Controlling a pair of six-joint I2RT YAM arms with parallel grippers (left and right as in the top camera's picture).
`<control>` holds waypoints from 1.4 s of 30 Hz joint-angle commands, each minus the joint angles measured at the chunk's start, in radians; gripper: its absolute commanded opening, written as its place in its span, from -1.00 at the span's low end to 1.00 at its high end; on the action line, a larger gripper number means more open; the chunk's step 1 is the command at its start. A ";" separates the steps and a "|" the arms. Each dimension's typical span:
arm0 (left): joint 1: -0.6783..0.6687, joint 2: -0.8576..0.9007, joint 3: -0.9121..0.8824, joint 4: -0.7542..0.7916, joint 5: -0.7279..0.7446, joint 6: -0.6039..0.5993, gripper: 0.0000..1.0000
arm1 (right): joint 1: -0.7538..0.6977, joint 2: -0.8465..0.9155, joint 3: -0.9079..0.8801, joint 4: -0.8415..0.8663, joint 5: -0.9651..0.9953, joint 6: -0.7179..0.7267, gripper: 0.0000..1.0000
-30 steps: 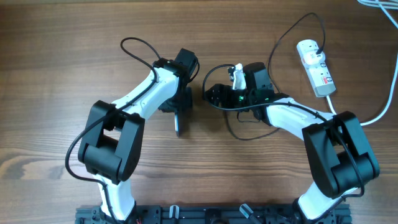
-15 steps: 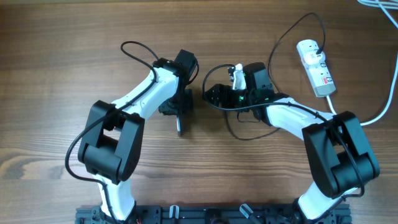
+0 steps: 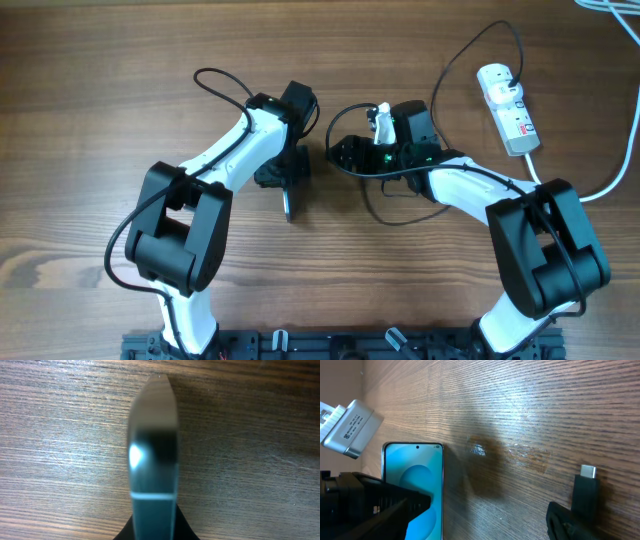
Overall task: Plug charger to phone and switch on socket
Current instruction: 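Move the right gripper down over the black USB-C cable end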
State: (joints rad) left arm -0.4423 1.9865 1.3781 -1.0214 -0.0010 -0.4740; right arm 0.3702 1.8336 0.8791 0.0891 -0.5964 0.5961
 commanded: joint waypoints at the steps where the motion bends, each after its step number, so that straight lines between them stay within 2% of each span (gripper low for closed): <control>1: 0.011 -0.023 -0.005 0.000 0.040 0.017 -0.92 | -0.002 0.018 -0.003 -0.027 0.014 -0.018 0.67; 3: 0.046 -0.023 -0.003 0.019 0.175 0.069 -0.92 | -0.002 0.008 0.017 -0.059 0.014 -0.021 0.68; 5: 0.126 -0.023 -0.003 0.076 0.454 0.163 -0.92 | -0.007 -0.015 0.118 -0.228 0.023 -0.072 0.68; 7: 0.195 -0.023 -0.003 0.118 0.634 0.218 -0.92 | -0.007 -0.019 0.249 -0.475 0.119 -0.155 0.68; 9: 0.261 -0.023 -0.003 0.166 0.694 0.224 -0.92 | -0.001 -0.019 0.348 -0.668 0.266 -0.220 0.67; 10: 0.291 -0.023 -0.003 0.196 0.693 0.224 -0.92 | 0.002 -0.019 0.361 -0.697 0.306 -0.233 0.64; 11: 0.315 -0.023 -0.003 0.221 0.693 0.219 -0.92 | 0.006 -0.018 0.360 -0.719 0.371 -0.235 0.55; 12: 0.341 -0.023 -0.003 0.245 0.692 0.204 -0.92 | 0.019 -0.013 0.356 -0.750 0.443 -0.240 0.31; 14: 0.361 -0.023 -0.003 0.258 0.692 0.205 -0.92 | 0.051 0.008 0.356 -0.779 0.470 -0.268 0.01; 16: 0.364 -0.023 -0.003 0.259 0.692 0.205 -0.92 | 0.108 0.040 0.356 -0.799 0.522 -0.281 -0.52; 17: 0.364 -0.023 -0.004 0.256 0.692 0.205 -0.92 | 0.137 0.055 0.356 -0.810 0.555 -0.282 -0.68; 19: 0.364 -0.023 -0.006 0.251 0.692 0.206 -0.92 | 0.186 0.083 0.356 -0.824 0.570 -0.282 -0.81; 24: 0.364 -0.023 -0.019 0.244 0.692 0.206 -0.92 | 0.190 0.096 0.349 -0.937 0.575 -0.306 -0.69; 29: 0.364 -0.023 -0.019 0.244 0.692 0.205 -0.91 | 0.186 0.098 0.195 -0.947 0.632 -0.304 -0.61; 32: 0.364 -0.023 -0.019 0.244 0.692 0.205 -0.91 | 0.175 0.098 0.135 -1.049 0.678 -0.303 -0.54; 33: 0.364 -0.023 -0.019 0.244 0.692 0.205 -0.91 | 0.166 0.098 0.136 -1.081 0.692 -0.274 -0.44; 38: 0.364 -0.023 -0.019 0.245 0.692 0.205 -0.91 | 0.107 0.098 0.186 -0.929 0.695 -0.283 -0.17; 42: 0.364 -0.023 -0.019 0.245 0.692 0.205 -0.91 | 0.086 0.098 0.230 -0.760 0.651 -0.338 -0.17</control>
State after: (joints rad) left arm -0.0784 1.9854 1.3647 -0.7776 0.6567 -0.2852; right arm 0.4603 1.8751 1.1114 -0.7128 0.0380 0.2993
